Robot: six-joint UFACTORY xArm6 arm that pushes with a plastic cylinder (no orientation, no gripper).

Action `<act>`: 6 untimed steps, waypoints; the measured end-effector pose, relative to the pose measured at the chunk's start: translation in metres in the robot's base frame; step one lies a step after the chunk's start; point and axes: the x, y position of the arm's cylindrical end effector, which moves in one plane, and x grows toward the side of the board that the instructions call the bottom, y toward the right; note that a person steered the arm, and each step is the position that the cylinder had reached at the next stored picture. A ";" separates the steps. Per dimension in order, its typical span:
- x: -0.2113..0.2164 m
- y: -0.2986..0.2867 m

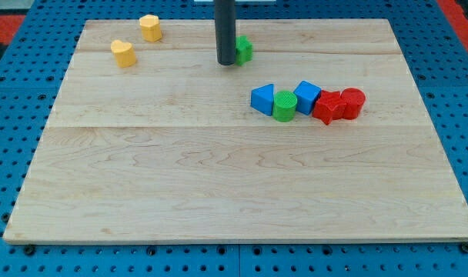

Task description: Slide the green star closer to blue cube

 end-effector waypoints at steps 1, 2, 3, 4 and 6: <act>-0.032 -0.033; -0.047 0.046; -0.007 0.100; 0.038 0.115; -0.079 0.006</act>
